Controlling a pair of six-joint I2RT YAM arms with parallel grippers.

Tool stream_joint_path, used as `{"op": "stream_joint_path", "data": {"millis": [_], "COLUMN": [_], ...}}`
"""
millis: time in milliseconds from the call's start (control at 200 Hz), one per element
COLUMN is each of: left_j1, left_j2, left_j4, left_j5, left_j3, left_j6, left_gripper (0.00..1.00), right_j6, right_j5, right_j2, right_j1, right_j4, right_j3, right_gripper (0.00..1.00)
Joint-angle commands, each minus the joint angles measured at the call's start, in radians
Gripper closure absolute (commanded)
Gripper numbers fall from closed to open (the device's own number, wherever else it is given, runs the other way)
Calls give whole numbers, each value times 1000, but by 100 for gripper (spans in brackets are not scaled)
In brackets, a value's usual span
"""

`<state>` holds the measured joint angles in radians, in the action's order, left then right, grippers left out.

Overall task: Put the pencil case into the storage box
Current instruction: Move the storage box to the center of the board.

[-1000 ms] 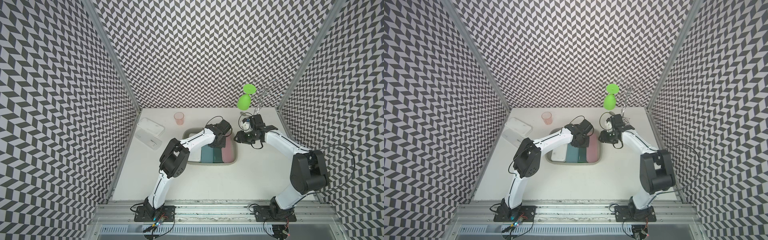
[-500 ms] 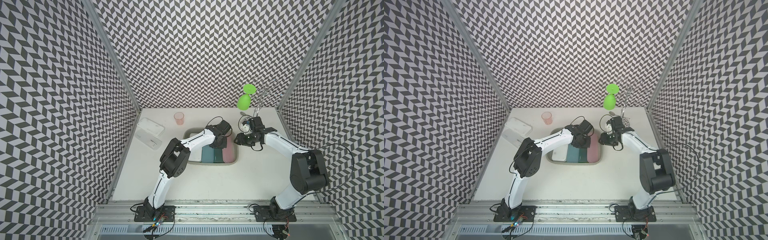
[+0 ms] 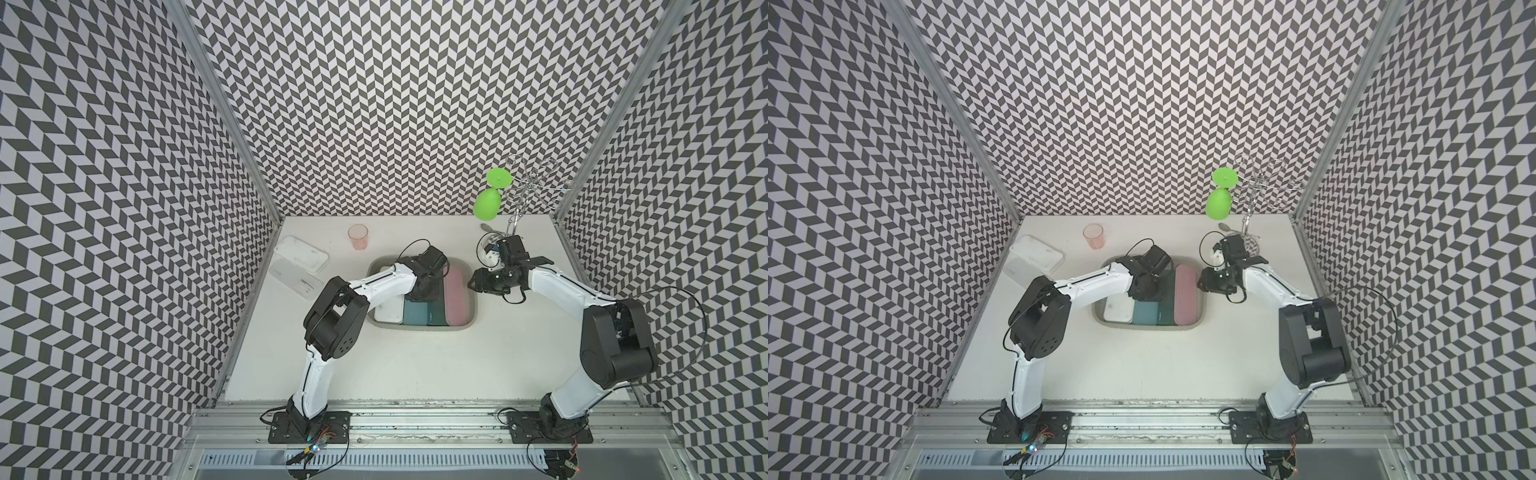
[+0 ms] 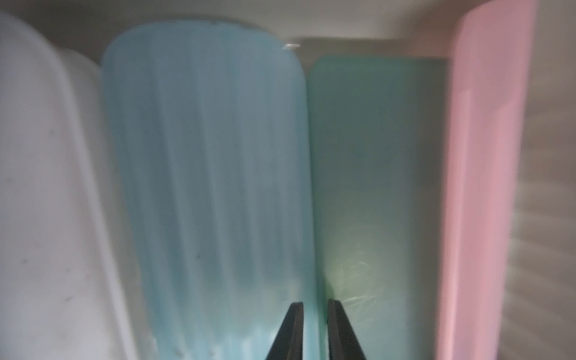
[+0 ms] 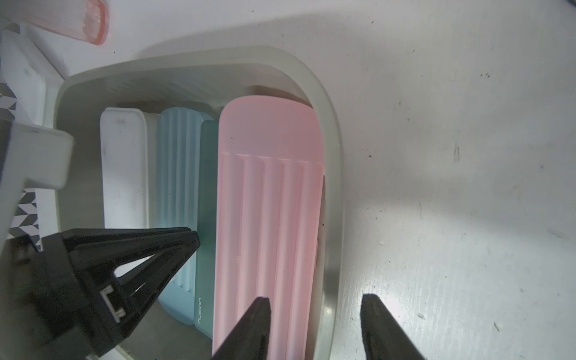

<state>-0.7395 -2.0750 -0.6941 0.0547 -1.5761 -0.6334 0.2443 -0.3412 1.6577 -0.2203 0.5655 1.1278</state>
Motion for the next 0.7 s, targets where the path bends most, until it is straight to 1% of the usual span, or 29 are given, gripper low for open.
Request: {"op": "stream_joint_path", "data": {"millis": [0,255,436,576,696], "left_j1": [12,14,38,66,65], "left_j2": [-16,1,48,87,101], "left_j4": [-113,-132,-142,-124,-124], "left_j5": [72,121,176,178,170], "left_j3": [53,82,155,223,213], "left_j6": [18,17,16,15,18], "left_gripper": [81,82,82,82,82], "right_j6": [-16,-38,-46,-48,-51], "right_j5": [2,20,25,25,25], "right_j2": [10,14,13,14,16], "right_j1": [-4,-4,-4,-4,-4], "right_j4": [-35,-13,-12,-12,-12], "right_j3": [1,23,11,7,13], "right_gripper": [49,49,49,49,49]}}
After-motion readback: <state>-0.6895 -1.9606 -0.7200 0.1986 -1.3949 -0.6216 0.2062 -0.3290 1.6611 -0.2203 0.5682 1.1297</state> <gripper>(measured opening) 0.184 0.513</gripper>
